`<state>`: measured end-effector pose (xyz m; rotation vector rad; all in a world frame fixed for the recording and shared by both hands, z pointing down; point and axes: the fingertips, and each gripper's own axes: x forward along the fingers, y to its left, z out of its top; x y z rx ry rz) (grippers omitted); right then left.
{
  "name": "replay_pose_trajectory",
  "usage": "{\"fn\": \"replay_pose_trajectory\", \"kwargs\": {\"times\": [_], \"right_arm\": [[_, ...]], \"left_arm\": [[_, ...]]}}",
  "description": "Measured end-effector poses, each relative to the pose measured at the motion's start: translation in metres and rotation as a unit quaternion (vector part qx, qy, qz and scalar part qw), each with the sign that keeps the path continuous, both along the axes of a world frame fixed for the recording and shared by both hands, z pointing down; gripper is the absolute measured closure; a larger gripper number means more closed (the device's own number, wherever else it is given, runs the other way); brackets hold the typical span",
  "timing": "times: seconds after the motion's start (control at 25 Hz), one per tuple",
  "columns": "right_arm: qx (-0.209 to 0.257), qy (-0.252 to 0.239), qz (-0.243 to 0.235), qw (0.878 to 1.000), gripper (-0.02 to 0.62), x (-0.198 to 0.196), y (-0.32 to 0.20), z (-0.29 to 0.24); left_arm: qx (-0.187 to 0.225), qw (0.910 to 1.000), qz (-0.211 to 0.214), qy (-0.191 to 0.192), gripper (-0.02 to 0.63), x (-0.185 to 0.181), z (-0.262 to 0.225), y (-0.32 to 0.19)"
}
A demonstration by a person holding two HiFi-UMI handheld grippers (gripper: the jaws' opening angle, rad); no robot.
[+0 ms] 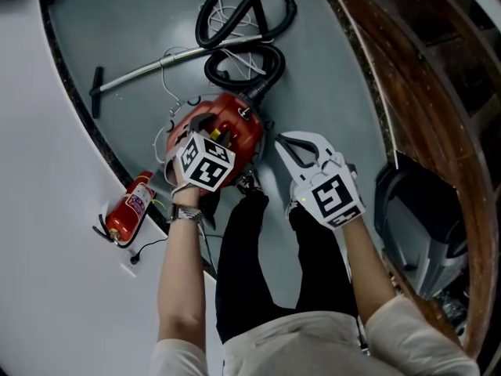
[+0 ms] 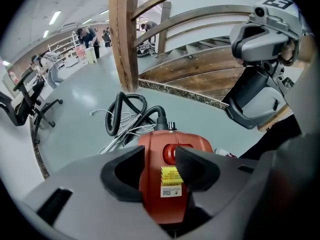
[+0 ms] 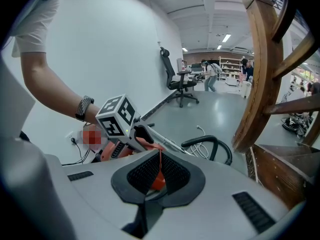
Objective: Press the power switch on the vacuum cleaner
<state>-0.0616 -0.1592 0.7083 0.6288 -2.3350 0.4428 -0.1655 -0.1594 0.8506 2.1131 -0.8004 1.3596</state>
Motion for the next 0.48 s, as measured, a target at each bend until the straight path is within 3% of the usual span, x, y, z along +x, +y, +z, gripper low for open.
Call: {"fn": "replay_pose_trajectory", "kwargs": {"times": [0.48], "right_arm": [[0.001,0.002,0.002,1.000,0.565,-0.0064,-0.0051,0.0071]], "left_arm": [[0.010,0.9998,-0.017,0.002,0.393,-0.0017,0.0004,-0.0021]]}}
